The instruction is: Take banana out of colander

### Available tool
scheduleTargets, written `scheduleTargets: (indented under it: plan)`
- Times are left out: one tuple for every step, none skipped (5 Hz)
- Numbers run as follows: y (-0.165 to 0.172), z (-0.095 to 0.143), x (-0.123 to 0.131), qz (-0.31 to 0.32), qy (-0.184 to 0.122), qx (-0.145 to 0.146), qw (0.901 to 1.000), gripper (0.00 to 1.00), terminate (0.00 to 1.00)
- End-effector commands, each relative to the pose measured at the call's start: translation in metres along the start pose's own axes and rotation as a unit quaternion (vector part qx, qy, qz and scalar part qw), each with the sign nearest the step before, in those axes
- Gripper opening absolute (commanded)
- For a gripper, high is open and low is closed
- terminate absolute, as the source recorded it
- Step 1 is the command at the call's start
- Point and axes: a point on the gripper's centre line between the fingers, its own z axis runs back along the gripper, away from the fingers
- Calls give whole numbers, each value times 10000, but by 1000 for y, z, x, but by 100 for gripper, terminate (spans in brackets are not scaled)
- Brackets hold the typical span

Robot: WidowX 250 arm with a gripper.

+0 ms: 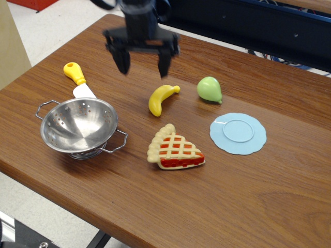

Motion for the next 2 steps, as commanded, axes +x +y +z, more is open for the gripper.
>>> scheduleTargets:
  plan:
    - [12,21,7,-4,-345,-61,9994,100,0]
    - [12,21,7,-4,-345,-61,9994,100,100]
